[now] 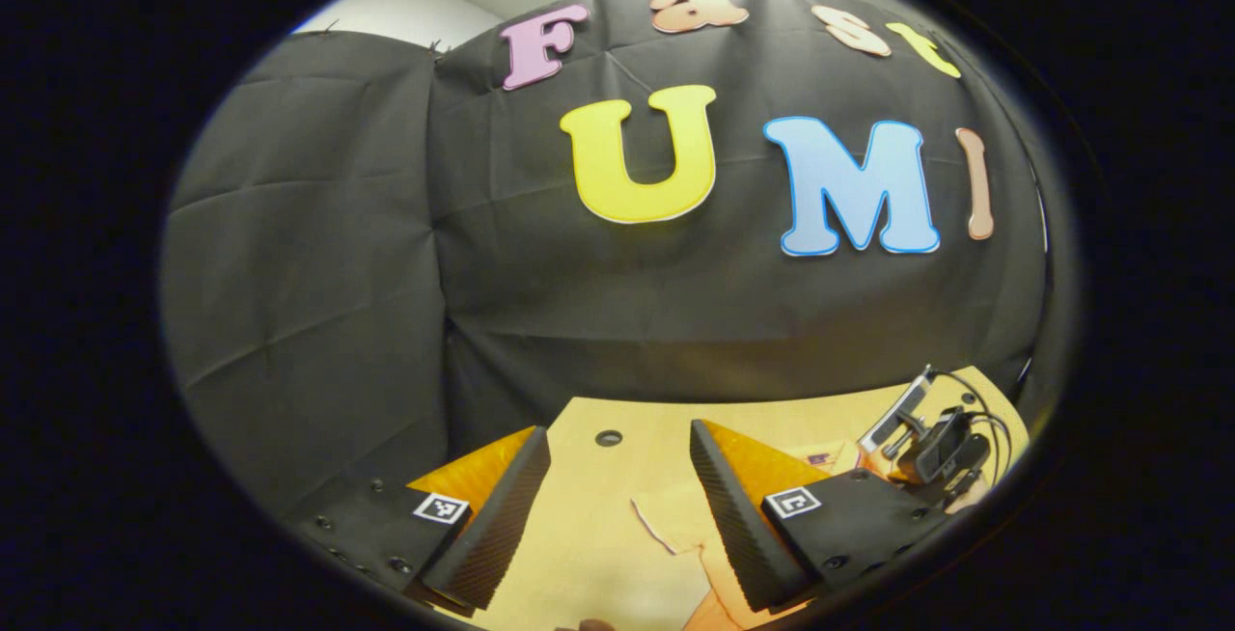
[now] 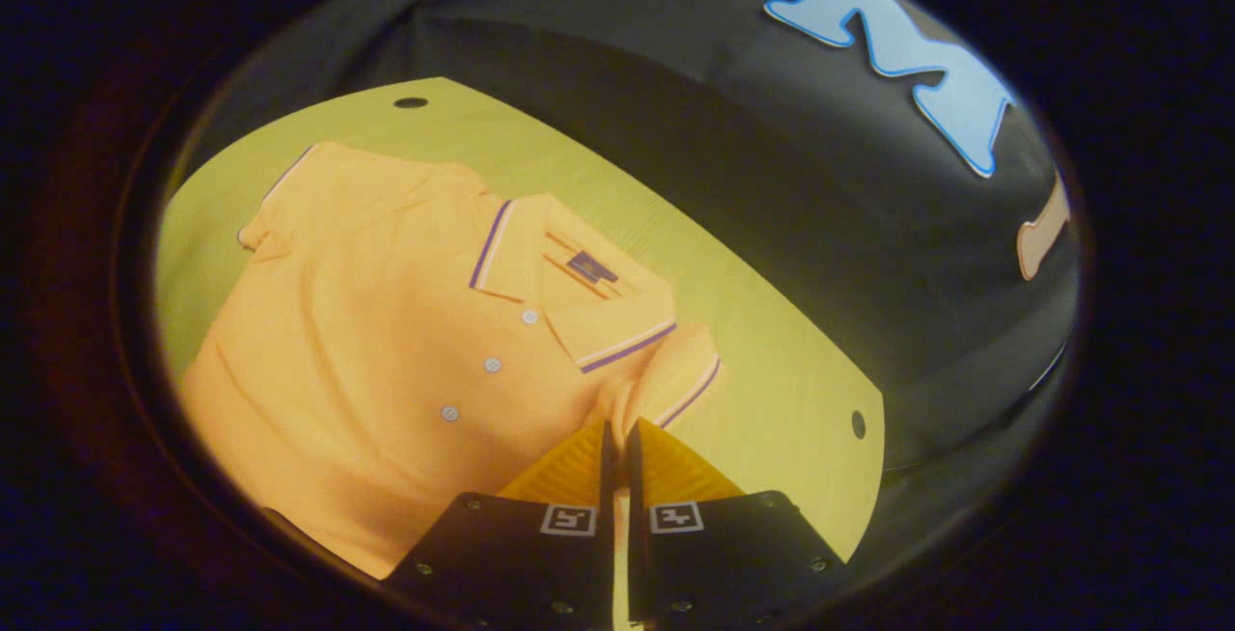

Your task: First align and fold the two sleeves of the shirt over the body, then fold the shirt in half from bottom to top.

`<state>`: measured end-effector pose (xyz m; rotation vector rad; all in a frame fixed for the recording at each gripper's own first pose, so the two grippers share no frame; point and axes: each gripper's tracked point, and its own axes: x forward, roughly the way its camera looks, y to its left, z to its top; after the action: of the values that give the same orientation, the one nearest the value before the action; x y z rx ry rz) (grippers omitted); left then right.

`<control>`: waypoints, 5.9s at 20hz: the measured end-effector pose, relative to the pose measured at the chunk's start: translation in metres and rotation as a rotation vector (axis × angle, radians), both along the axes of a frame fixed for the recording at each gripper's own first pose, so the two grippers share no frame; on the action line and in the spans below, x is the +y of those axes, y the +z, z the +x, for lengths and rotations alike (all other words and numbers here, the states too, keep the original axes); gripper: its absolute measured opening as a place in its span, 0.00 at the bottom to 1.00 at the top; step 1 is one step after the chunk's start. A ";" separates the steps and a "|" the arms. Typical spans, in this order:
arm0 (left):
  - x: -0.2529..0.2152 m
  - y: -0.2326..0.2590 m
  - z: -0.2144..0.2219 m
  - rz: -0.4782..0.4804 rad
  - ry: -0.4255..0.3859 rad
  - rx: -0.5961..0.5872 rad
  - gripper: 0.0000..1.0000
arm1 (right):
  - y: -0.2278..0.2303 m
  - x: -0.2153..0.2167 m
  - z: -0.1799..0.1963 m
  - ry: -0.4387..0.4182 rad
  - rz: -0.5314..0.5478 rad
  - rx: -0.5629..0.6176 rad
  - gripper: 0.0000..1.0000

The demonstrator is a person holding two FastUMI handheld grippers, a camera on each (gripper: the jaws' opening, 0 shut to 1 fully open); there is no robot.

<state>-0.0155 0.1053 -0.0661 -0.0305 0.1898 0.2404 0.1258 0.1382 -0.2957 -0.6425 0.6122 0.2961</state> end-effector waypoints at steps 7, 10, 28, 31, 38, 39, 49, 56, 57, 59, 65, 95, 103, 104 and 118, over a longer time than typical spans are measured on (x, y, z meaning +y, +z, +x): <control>0.006 -0.017 0.000 -0.019 0.008 0.026 0.96 | -0.018 0.031 -0.026 0.086 0.069 0.115 0.48; 0.007 -0.028 0.005 -0.024 0.001 0.037 0.96 | -0.001 0.029 -0.030 0.071 0.117 0.082 0.47; -0.024 -0.274 0.103 -0.181 -0.091 0.437 0.94 | 0.119 -0.007 -0.074 -0.086 0.372 -0.096 0.47; -0.024 -0.302 0.107 -0.186 -0.102 0.506 0.94 | 0.133 -0.016 -0.086 -0.118 0.404 -0.113 0.47; -0.018 -0.349 0.109 -0.195 -0.088 0.626 0.96 | 0.157 -0.036 -0.106 -0.204 0.464 -0.155 0.47; -0.019 -0.354 0.109 -0.197 -0.086 0.638 0.94 | 0.158 -0.039 -0.108 -0.214 0.465 -0.157 0.47; -0.044 -0.353 0.123 -0.200 -0.155 0.628 0.34 | 0.154 -0.050 -0.114 -0.269 0.478 -0.146 0.47; -0.037 -0.347 0.128 -0.108 -0.125 0.641 0.07 | 0.149 -0.054 -0.116 -0.275 0.469 -0.136 0.47; -0.037 -0.340 0.132 -0.081 -0.131 0.624 0.07 | 0.149 -0.054 -0.115 -0.279 0.471 -0.136 0.47; -0.043 -0.323 0.139 -0.023 -0.160 0.592 0.07 | 0.148 -0.057 -0.117 -0.291 0.480 -0.135 0.47; -0.120 -0.271 0.162 0.124 -0.346 0.477 0.07 | 0.139 -0.070 -0.121 -0.333 0.511 -0.120 0.47; -0.170 -0.332 -0.076 -0.121 -0.404 0.942 0.78 | -0.025 -0.069 -0.246 -0.439 0.565 0.542 0.47; -0.160 -0.359 -0.173 -0.186 -0.371 1.111 0.76 | -0.070 -0.064 -0.295 -0.450 0.438 0.728 0.59; -0.159 -0.362 -0.180 -0.190 -0.366 1.128 0.78 | -0.074 -0.063 -0.300 -0.451 0.429 0.744 0.59; -0.158 -0.365 -0.182 -0.189 -0.332 1.216 0.81 | -0.092 -0.059 -0.308 -0.499 0.332 0.814 0.70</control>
<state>-0.1977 -0.0525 -0.4312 -0.0369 1.4162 -0.1239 -0.1827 0.0789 -0.3872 -0.0064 1.4370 0.1735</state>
